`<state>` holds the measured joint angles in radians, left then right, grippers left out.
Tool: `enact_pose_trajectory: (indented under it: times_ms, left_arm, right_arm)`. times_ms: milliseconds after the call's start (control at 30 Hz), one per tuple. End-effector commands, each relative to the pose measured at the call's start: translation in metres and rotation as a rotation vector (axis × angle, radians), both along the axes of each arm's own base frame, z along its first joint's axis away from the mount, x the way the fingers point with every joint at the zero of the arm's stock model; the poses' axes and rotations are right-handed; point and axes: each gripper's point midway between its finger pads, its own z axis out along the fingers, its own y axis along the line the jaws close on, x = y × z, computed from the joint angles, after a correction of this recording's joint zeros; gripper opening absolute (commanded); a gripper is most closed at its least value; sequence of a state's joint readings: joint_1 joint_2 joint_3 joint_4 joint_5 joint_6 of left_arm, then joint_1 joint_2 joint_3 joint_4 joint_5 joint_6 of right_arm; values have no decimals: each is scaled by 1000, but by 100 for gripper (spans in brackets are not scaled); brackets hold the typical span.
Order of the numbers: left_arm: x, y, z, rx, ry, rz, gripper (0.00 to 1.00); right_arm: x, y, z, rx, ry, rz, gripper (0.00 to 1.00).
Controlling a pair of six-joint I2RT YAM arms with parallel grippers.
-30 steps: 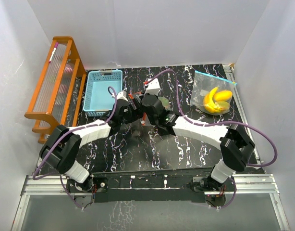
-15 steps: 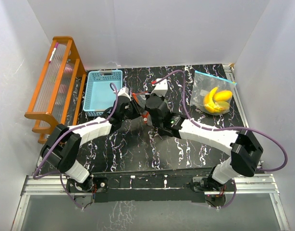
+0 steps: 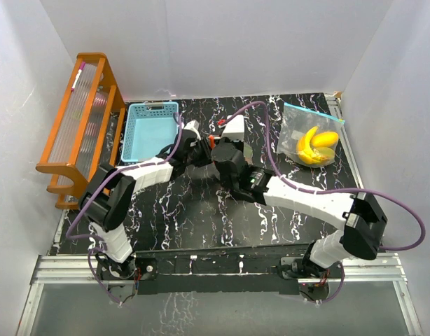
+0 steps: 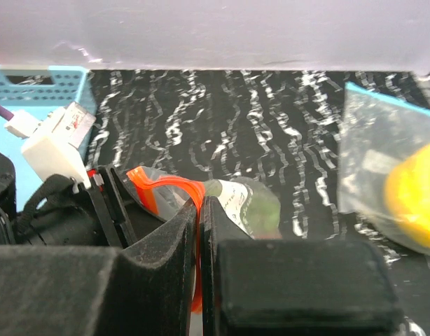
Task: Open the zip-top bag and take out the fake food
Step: Open the zipper of the food storage bag at the center of the board.
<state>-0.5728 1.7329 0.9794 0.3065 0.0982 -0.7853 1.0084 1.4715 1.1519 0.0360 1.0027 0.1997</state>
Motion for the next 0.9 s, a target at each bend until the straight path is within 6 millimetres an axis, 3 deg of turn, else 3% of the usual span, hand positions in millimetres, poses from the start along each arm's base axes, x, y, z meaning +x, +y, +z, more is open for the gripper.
enact_pose_trajectory:
  times_ms: [0,133,200,267,433,533,667,767,867]
  left_arm:
    - [15,-42,32,-96,-24,-113,21]
    - [17,-72,44,-117,-43,-169,21]
    - [15,-75,41,-119,-36,-172,22]
    - [12,-71,33,-110,-22,-164,22]
    - [-3,-56,11,-64,15,-151,27]
    - [-14,-43,-2,-16,36,-154,36]
    - [-28,-26,-17,57,77,-166,58]
    - [-39,-12,-13,78,77,-157,72]
    - [-51,10,-4,111,66,-120,75]
  right_arm:
    - [5,-49,92,82,-145,-111,8]
    - [15,-74,125,139,-171,-35,8]
    - [20,-77,123,113,-162,-22,8]
    - [28,-70,108,73,-123,2,8]
    - [44,-29,50,52,-7,114,8]
    - [46,-7,14,81,70,168,8]
    - [32,14,-21,127,116,222,8]
    - [26,18,-45,161,156,229,8]
    - [26,18,-51,177,158,221,8]
